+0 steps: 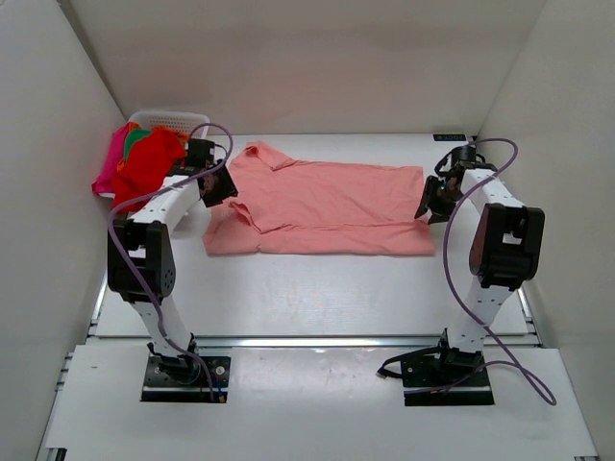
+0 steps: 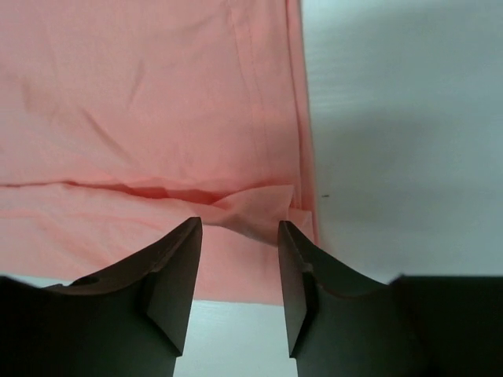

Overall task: Fold and stack the t-shirts
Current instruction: Fold the flattened tshirt in 1/3 of the way

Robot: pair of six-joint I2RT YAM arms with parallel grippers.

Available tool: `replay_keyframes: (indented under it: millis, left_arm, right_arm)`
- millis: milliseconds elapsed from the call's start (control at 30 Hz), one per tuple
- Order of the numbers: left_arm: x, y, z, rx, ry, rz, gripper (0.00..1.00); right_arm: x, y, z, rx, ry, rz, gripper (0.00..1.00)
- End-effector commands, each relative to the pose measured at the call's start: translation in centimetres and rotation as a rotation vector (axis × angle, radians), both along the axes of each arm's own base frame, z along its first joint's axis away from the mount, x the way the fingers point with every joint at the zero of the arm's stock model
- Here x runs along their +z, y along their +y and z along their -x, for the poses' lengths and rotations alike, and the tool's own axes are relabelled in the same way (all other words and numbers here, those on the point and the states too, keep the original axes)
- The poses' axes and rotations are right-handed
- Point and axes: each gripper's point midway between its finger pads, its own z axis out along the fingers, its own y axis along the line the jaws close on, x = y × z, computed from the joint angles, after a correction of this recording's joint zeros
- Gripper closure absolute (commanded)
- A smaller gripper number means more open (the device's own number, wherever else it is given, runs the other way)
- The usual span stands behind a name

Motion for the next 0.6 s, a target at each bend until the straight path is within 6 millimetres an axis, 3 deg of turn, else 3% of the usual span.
replay_keyframes:
  millis: [0, 33, 100, 200, 233, 267, 333, 367, 433, 500, 533, 567]
  left_arm:
    - [6.2, 2.0, -4.8, 0.087, -0.216, 0.045, 0.41]
    - [6.7, 1.8, -5.1, 0.088, -0.231, 0.047, 0.39]
    - [9.7, 1.9, -5.6, 0.088, -0.299, 0.047, 0.38]
    - [10.4, 1.8, -4.2, 0.059, -0.286, 0.032, 0.37]
    - [8.5, 1.0, -2.8, 0.027, -0.218, 0.027, 0.38]
    - [8.3, 0.8, -1.6, 0.012, -0.195, 0.021, 0.38]
    - [5.2, 0.3, 1.9, -0.022, -0.095, 0.006, 0.39]
    - [5.2, 0.0, 3.4, -0.039, -0.087, 0.002, 0.39]
    - [2.4, -0.3, 7.9, -0.068, -0.009, -0.011, 0.37]
    - [0.5, -0.7, 10.7, -0.086, 0.019, -0.024, 0.34]
    - [-0.9, -0.2, 12.6, -0.071, 0.05, -0.04, 0.32]
    - [-1.2, -0.2, 12.9, -0.068, 0.044, -0.043, 0.31]
  right_arm:
    - [3.9, -1.3, -2.8, -0.04, -0.168, 0.08, 0.58]
    - [4.1, -1.4, -2.5, -0.05, -0.181, 0.08, 0.57]
    - [5.6, -1.7, -2.1, -0.08, -0.227, 0.072, 0.54]
    - [5.1, -1.9, -0.2, -0.1, -0.217, 0.059, 0.54]
    - [4.8, -1.8, 0.4, -0.096, -0.208, 0.058, 0.54]
    - [4.3, -1.6, 1.4, -0.096, -0.191, 0.056, 0.54]
    - [4.3, -1.3, 2.7, -0.098, -0.181, 0.053, 0.54]
    - [3.7, -0.8, 3.5, -0.092, -0.162, 0.046, 0.54]
    - [3.5, -0.4, 4.9, -0.096, -0.147, 0.044, 0.54]
    - [2.9, 0.3, 6.1, -0.104, -0.14, 0.042, 0.53]
    - [3.3, 0.7, 6.3, -0.11, -0.156, 0.036, 0.5]
    - [2.7, 1.2, 6.6, -0.12, -0.147, 0.024, 0.44]
